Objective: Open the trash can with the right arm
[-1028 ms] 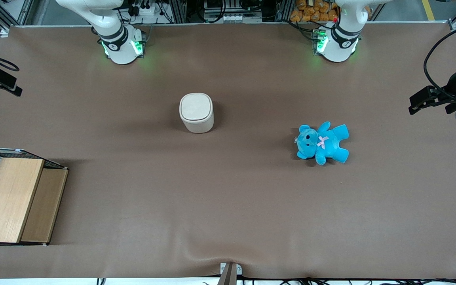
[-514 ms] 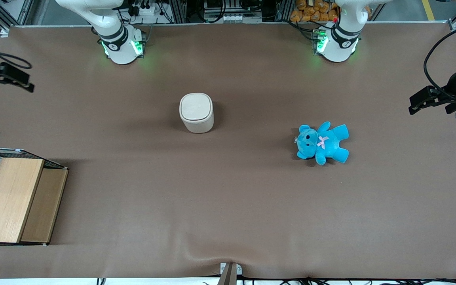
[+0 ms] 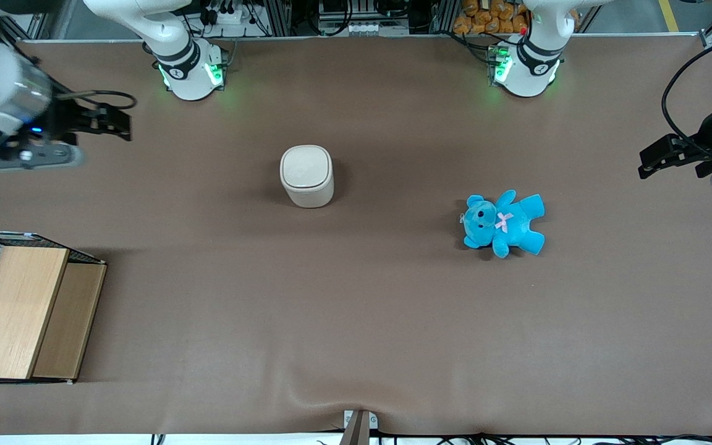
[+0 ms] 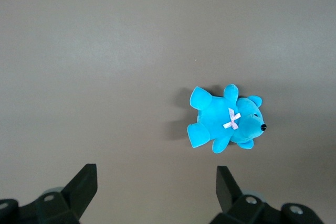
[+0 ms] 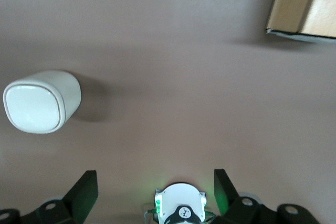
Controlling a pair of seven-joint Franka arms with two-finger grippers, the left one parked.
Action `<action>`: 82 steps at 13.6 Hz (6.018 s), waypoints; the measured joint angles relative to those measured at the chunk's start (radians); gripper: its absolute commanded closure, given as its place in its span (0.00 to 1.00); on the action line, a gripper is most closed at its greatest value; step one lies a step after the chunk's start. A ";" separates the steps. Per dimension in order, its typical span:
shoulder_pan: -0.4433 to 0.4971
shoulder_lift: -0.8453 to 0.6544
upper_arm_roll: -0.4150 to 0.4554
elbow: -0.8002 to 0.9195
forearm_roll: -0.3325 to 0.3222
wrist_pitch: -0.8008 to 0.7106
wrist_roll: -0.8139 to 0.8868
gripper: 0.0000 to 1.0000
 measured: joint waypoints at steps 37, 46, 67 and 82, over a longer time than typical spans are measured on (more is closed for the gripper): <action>0.481 0.293 -0.002 -0.370 0.109 0.574 0.445 1.00; 0.483 0.280 -0.002 -0.397 0.111 0.610 0.445 1.00; 0.314 0.151 -0.128 -0.048 0.091 0.281 0.431 0.00; -0.208 -0.057 -0.077 0.076 0.054 0.083 -0.052 0.00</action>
